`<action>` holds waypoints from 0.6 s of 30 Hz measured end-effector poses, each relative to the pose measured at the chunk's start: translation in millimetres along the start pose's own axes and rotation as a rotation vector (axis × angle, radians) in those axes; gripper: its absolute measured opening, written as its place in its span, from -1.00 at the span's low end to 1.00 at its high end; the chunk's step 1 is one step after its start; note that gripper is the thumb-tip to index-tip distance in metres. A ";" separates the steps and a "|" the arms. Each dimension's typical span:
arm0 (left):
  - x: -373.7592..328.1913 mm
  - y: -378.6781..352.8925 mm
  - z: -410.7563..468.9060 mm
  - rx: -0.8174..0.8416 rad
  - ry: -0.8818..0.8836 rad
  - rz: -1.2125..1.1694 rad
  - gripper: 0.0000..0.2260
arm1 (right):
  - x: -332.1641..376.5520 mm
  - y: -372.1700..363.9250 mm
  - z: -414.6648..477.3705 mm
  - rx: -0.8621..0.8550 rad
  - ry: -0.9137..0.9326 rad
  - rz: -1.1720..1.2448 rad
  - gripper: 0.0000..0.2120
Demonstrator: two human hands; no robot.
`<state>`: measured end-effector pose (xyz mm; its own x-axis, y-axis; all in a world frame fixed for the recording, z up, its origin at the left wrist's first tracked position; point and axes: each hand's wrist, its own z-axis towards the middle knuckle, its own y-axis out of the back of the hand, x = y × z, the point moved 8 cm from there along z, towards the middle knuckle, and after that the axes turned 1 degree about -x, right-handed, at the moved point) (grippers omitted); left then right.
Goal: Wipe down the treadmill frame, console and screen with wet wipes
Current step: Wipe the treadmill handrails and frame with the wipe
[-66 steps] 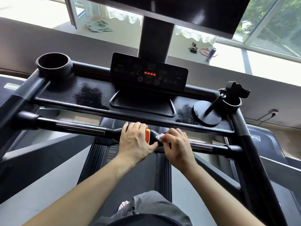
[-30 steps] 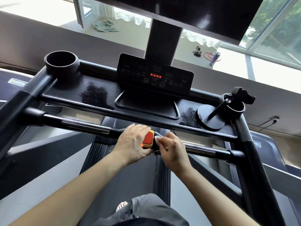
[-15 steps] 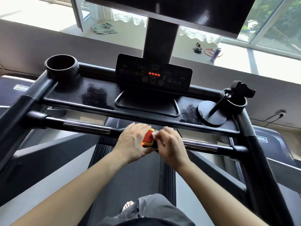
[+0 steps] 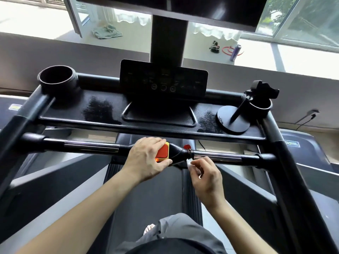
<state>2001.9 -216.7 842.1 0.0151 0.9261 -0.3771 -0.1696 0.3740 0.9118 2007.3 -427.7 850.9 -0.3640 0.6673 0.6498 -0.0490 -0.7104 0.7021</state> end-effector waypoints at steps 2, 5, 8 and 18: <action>1.1 1.3 1.8 0.005 0.027 -0.033 -0.35 | 12.0 -11.7 7.0 0.007 0.041 0.000 -0.95; 2.6 3.8 4.7 0.001 0.084 -0.103 -0.43 | 29.9 -31.5 17.9 0.012 0.124 -0.066 -0.93; 0.8 4.1 4.6 0.006 0.087 -0.115 -0.46 | 28.1 -32.7 42.3 -0.031 0.099 -0.175 -0.85; 2.8 4.2 4.0 0.007 0.106 -0.137 -0.49 | 39.4 -37.6 17.7 0.032 0.172 -0.156 -0.84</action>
<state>2005.2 -212.3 845.5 -0.0663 0.8562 -0.5123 -0.1665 0.4968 0.8518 2011.3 -370.7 855.3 -0.5078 0.7188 0.4749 -0.0891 -0.5921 0.8009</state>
